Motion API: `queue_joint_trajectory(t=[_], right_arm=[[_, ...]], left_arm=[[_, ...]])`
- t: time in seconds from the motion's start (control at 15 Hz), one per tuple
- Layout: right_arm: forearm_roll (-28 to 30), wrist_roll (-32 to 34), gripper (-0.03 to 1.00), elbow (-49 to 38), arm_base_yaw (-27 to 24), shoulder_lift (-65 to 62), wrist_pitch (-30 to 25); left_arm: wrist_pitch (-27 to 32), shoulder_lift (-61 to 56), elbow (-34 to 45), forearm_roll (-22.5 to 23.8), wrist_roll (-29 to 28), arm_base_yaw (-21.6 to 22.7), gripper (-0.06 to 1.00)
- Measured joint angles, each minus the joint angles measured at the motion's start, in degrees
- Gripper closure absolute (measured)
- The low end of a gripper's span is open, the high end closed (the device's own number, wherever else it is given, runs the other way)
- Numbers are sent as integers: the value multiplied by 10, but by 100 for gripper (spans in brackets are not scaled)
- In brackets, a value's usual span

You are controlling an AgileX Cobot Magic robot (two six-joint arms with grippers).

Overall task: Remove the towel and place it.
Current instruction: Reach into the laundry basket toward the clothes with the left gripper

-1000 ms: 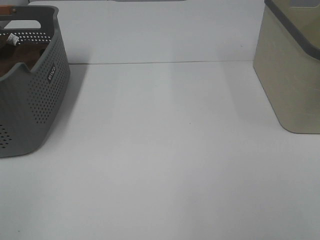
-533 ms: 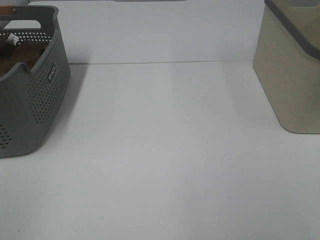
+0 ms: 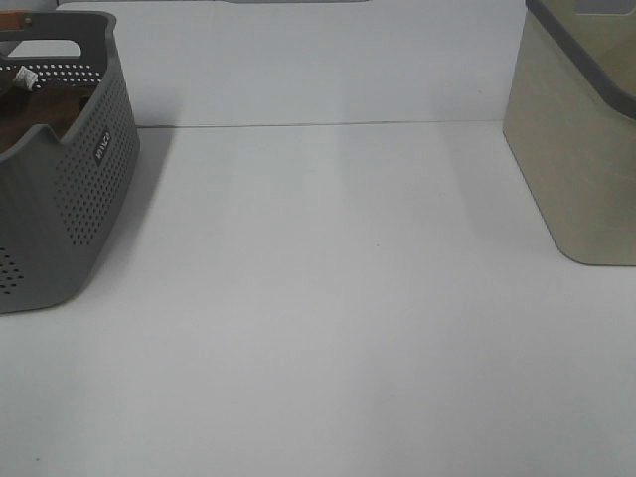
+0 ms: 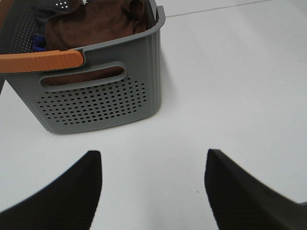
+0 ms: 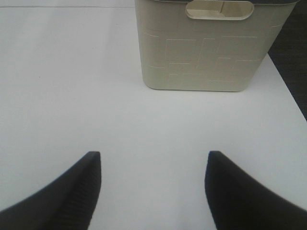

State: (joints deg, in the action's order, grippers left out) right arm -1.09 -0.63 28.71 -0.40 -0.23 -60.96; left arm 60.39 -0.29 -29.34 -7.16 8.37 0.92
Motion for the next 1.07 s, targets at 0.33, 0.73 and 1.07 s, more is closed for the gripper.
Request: queue_joint_trajectory(t=[0.33, 0.73, 1.07], right_arm=[[0, 0, 36, 0, 0, 0, 0], [0, 0, 36, 0, 0, 0, 0], [0, 0, 36, 0, 0, 0, 0]], left_arm=[[0, 0, 0, 0, 0, 0, 34], [0, 0, 0, 0, 0, 0, 34], [0, 0, 0, 0, 0, 0, 34]])
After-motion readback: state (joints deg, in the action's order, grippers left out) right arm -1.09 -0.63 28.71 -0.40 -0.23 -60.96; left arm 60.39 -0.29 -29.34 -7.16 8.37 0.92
